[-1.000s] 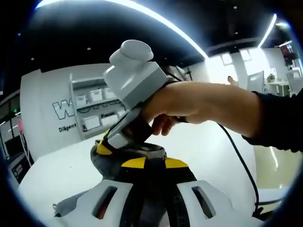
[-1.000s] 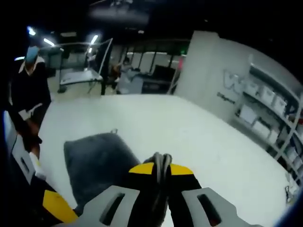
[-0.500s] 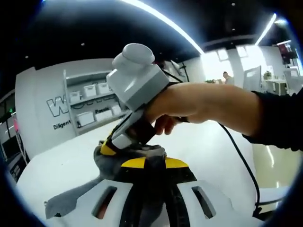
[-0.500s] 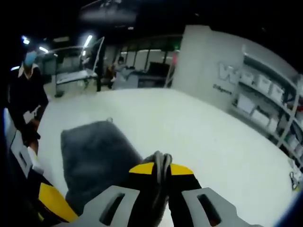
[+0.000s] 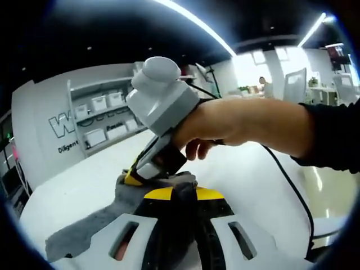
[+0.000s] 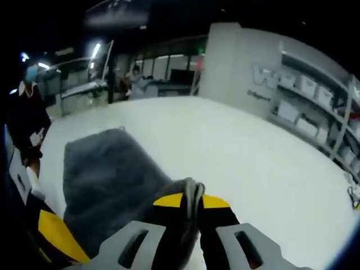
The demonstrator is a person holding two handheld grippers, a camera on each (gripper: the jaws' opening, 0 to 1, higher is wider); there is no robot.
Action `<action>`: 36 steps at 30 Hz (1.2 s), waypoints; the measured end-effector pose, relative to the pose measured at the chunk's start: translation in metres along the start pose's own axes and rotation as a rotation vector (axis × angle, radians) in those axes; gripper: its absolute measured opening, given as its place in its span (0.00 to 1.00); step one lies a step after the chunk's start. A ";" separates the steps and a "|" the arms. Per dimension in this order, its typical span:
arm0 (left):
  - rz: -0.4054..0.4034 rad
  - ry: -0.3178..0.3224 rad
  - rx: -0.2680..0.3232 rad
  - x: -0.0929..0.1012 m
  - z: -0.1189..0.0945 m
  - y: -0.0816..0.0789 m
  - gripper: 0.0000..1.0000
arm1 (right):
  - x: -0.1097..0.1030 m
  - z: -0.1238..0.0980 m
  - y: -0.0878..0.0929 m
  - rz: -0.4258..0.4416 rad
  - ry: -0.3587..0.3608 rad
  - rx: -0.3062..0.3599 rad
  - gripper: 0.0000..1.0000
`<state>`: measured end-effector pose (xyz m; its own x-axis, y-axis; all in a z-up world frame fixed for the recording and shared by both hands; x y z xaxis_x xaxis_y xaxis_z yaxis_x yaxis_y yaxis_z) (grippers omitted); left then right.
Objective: Open the folded towel by lifting each exposed corner and separating the folded layers until the towel lies flat within the target outline without major curled edges
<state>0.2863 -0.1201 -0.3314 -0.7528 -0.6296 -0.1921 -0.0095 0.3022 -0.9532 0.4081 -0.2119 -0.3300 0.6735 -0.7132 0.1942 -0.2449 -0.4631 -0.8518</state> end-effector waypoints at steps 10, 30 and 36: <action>0.014 0.053 -0.077 0.013 0.016 0.013 0.11 | 0.008 0.003 0.023 0.034 -0.004 -0.027 0.04; 0.082 0.117 -0.199 0.026 0.030 0.026 0.19 | 0.011 0.010 0.036 0.077 -0.023 0.005 0.04; -0.007 0.206 -0.193 0.028 0.029 0.024 0.36 | 0.010 0.011 0.036 0.079 -0.022 0.008 0.04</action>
<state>0.2841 -0.1506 -0.3666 -0.8698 -0.4796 -0.1154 -0.1257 0.4417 -0.8883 0.4136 -0.2301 -0.3644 0.6676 -0.7355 0.1156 -0.2924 -0.4017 -0.8678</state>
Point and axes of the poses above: the point that each gripper's makers call its tool centre point, and the gripper's own axes: z roughly forward along the fingers, x roughly to its right, y roughly out of its underside, the point moved 9 cm from there along -z, roughly backward along the fingers, and after that the axes turned 4 degrees about -z, right-handed, at the moved point
